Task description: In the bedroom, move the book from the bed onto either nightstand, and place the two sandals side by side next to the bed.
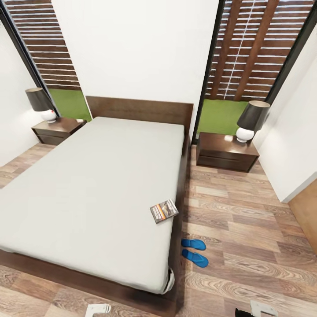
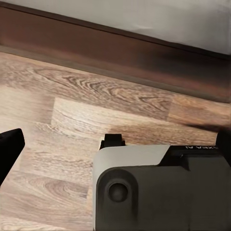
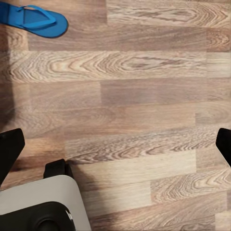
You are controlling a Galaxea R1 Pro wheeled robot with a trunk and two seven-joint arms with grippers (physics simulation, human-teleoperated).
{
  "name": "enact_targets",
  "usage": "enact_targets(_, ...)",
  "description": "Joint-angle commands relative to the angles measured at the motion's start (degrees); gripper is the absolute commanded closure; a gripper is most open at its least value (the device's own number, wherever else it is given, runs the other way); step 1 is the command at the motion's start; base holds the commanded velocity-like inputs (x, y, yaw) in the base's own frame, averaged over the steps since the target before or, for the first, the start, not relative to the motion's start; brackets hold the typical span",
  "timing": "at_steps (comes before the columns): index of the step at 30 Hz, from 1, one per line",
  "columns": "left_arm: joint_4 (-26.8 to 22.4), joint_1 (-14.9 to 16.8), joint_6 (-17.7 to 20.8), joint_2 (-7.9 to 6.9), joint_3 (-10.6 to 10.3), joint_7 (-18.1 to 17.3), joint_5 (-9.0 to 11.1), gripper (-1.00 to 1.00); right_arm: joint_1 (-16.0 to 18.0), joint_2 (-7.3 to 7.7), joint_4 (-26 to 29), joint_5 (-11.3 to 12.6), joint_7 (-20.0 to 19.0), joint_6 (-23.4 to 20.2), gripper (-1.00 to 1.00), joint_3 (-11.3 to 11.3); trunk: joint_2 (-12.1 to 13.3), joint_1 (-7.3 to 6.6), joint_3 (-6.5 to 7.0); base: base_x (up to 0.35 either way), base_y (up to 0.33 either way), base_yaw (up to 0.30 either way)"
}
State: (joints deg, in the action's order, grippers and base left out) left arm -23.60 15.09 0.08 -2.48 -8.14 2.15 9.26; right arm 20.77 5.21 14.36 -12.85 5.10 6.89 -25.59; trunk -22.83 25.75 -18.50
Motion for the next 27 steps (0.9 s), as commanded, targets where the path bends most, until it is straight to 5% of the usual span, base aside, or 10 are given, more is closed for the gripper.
enact_targets(1,-0.04,0.03,0.01,-0.07,-0.48,0.23,0.59,-1.0,0.06,-0.04,-0.07,-0.59,0.09,0.23,-1.0,-0.4,-0.09,0.03,0.01,0.0,0.0,0.0)
enact_targets(27,-0.04,0.03,0.01,-0.07,-0.48,0.23,0.59,-1.0,0.06,-0.11,-0.11,-0.59,0.09,0.23,-1.0,-0.4,-0.09,0.03,2.42,0.0,0.0,0.0)
